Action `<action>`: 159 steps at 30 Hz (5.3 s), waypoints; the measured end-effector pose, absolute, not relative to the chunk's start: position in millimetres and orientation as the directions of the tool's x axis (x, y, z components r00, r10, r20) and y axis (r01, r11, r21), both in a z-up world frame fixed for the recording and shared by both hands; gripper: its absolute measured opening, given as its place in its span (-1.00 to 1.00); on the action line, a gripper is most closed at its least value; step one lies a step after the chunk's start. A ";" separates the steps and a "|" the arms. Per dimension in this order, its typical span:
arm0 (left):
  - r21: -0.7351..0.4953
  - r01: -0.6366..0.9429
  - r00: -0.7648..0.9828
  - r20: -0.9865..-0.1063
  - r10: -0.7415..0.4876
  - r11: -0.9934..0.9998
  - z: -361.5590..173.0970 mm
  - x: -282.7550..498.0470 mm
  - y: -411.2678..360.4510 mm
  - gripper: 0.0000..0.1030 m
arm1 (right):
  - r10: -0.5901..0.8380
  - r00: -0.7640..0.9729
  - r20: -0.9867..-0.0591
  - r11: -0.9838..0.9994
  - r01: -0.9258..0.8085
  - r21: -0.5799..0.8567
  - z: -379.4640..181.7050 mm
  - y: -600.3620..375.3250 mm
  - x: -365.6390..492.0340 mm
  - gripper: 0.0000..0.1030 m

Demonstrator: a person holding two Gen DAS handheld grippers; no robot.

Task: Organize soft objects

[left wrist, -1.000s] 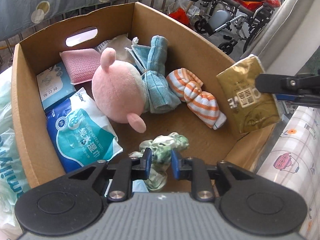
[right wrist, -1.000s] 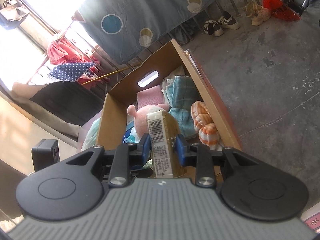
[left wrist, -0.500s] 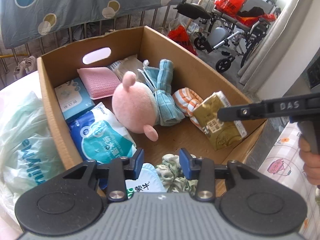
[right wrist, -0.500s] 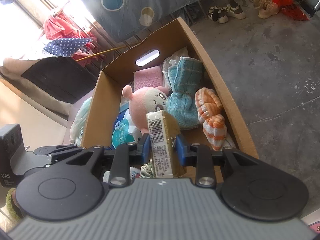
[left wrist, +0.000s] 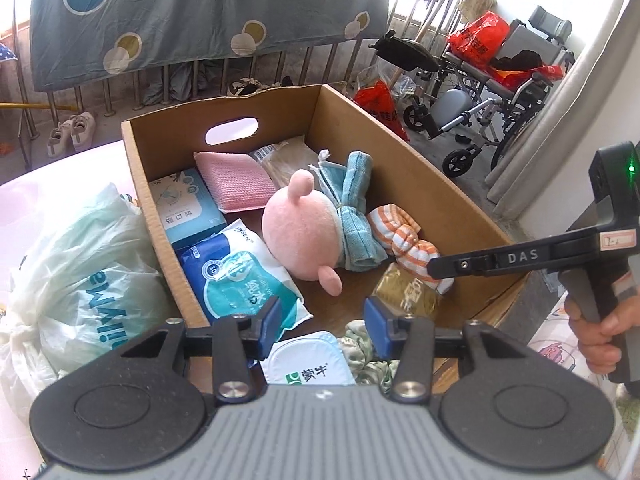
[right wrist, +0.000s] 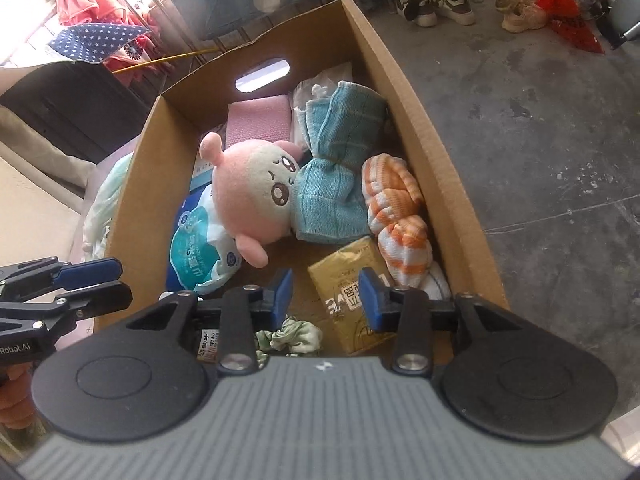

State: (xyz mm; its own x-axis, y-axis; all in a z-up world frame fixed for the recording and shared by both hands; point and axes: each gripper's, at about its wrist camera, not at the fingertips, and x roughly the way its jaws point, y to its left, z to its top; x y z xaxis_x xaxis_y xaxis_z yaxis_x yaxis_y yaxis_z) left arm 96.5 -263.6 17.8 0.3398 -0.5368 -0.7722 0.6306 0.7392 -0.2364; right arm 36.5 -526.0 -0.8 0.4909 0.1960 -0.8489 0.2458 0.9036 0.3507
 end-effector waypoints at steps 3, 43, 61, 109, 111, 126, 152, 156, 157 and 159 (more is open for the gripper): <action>-0.228 0.631 0.354 -0.766 -0.537 0.741 20.7 93.8 -258.6 -0.02 | 0.205 0.513 -0.833 0.889 0.257 0.378 3.0 -528.9 28.9 -0.27; 0.003 0.277 0.697 -0.688 -0.199 0.961 21.1 14.9 -110.1 1.00 | -0.323 0.709 -0.627 0.935 0.341 -0.097 77.8 -361.7 -111.2 0.98; 0.026 0.160 0.714 -0.694 -0.097 0.987 19.6 5.1 -114.3 0.99 | -0.154 0.723 -0.674 0.979 0.202 -0.008 75.4 -337.9 -90.1 0.98; 0.012 0.165 0.637 -0.765 -0.097 0.986 13.8 10.3 -119.8 0.99 | -0.038 0.666 -0.745 0.976 0.184 0.115 48.0 -339.9 -65.1 0.98; 0.013 0.167 0.636 -0.765 -0.097 0.986 13.8 10.6 -119.9 0.99 | -0.038 0.665 -0.746 0.976 0.185 0.115 48.0 -339.8 -65.3 0.98; 0.004 0.169 0.634 -0.766 -0.105 0.986 15.0 10.0 -119.2 0.99 | -0.033 0.662 -0.749 0.976 0.182 0.118 45.9 -338.4 -63.5 0.98; -0.005 0.170 0.622 -0.775 -0.111 0.985 14.6 11.1 -118.1 0.99 | -0.018 0.656 -0.754 0.979 0.165 0.120 42.7 -341.1 -60.9 0.98; -0.005 0.170 0.622 -0.775 -0.111 0.986 15.0 11.2 -118.3 0.99 | -0.018 0.657 -0.754 0.979 0.164 0.120 42.8 -340.8 -60.9 0.98; -0.005 0.170 0.622 -0.775 -0.112 0.985 15.0 11.2 -118.4 0.99 | -0.017 0.657 -0.754 0.979 0.164 0.120 42.9 -340.9 -60.8 0.98; -0.006 0.169 0.622 -0.775 -0.112 0.986 15.4 11.5 -118.4 0.99 | -0.018 0.657 -0.754 0.979 0.164 0.120 42.9 -340.6 -60.8 0.98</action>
State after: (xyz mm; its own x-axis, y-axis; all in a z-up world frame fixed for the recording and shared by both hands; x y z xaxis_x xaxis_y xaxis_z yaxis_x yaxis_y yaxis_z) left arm 11.5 -118.4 15.4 0.6222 -0.1116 -0.7749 0.1692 0.9856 -0.0061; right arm -60.8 -340.6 42.9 0.6567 -0.0178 -0.7540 0.1643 0.9791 0.1200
